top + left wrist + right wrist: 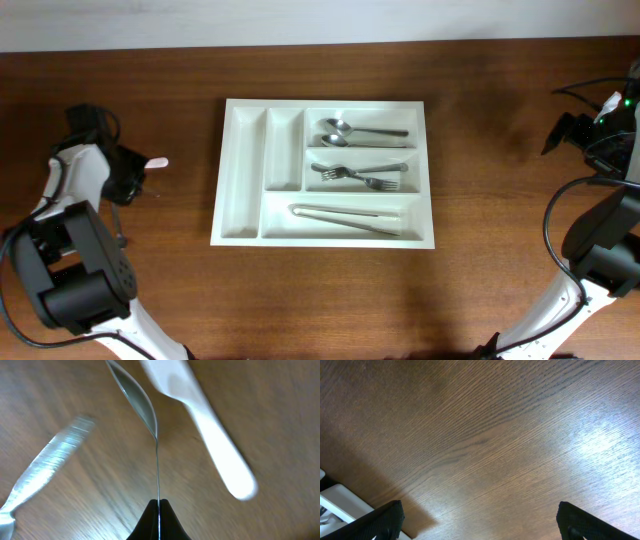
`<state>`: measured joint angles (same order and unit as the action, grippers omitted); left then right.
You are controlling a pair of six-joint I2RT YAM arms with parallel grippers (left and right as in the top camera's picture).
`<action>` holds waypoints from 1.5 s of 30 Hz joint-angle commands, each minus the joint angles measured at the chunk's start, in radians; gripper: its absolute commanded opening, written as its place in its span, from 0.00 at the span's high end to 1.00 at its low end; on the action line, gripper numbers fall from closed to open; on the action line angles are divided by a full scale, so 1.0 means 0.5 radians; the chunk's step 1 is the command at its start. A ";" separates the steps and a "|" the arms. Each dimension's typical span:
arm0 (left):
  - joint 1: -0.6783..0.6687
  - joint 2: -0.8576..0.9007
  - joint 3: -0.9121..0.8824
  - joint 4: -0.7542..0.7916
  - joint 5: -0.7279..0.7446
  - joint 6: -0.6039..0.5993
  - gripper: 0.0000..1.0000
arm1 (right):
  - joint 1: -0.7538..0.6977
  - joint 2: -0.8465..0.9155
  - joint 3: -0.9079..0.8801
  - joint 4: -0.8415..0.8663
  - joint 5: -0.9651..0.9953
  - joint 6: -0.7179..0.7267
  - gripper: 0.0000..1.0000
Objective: Pack container
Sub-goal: 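Carry the spoon into the tray's narrow left compartment and release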
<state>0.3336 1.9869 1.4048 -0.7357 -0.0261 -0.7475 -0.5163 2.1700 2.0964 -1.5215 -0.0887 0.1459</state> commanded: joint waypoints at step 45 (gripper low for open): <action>-1.205 -0.193 0.314 0.011 -0.241 0.674 0.03 | 0.009 -0.050 0.028 -0.001 -0.011 -0.016 0.01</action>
<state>-0.3130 1.9388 1.4910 -0.6861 -0.1024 -0.3603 -0.5163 2.1700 2.0964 -1.5215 -0.0883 0.1459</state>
